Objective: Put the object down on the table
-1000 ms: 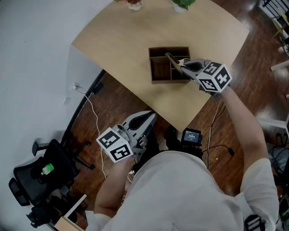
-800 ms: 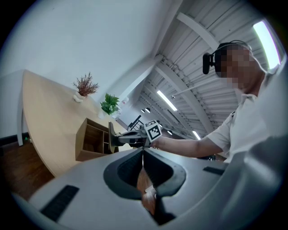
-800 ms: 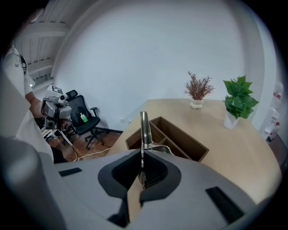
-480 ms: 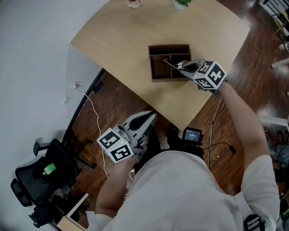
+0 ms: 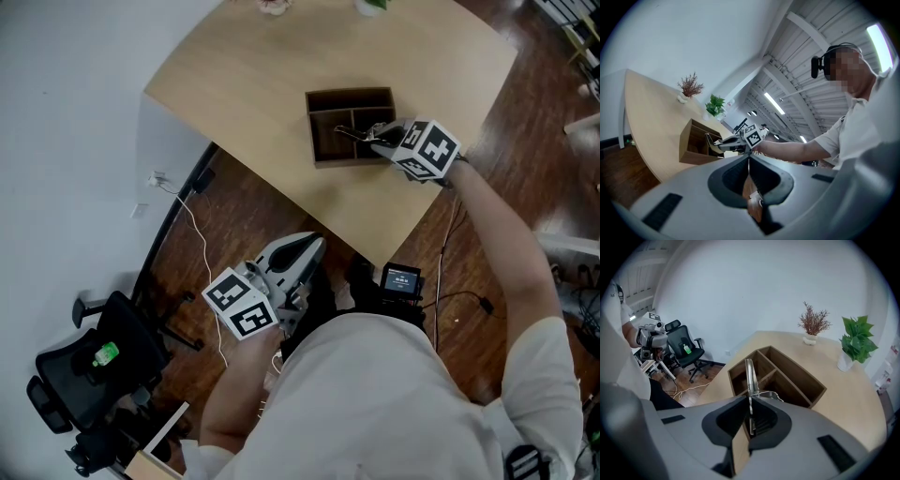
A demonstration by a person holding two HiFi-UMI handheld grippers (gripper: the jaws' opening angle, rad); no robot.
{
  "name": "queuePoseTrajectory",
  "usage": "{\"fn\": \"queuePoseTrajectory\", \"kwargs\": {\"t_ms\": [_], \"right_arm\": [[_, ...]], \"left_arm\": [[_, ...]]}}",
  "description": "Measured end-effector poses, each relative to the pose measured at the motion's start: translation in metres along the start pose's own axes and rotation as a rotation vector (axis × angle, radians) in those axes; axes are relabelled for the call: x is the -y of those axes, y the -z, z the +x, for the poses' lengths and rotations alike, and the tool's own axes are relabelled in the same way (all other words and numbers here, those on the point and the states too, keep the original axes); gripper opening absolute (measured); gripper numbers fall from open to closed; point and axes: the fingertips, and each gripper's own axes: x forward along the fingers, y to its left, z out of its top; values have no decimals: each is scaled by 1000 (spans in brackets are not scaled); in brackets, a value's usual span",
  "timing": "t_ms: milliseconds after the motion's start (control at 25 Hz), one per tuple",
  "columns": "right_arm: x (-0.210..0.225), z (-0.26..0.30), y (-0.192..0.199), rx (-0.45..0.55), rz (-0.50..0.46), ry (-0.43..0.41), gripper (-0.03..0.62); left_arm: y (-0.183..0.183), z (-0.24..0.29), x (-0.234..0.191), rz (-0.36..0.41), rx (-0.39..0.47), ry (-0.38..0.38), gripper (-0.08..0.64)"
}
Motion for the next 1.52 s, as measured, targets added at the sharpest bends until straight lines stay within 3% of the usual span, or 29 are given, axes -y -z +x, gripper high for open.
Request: {"fn": "queuePoseTrajectory", "kwargs": {"t_ms": [320,520,1520], "right_arm": [[4,-7,1,43,-4,20,9],[6,-7,0,68,-5,49,55],[14,-43,-1,143,47,172,55]], "left_arm": [[3,1,0,0,-6,4,2],[5,3,1,-3,-14,5,2],[-20,28,10,56,17,45,2]]}}
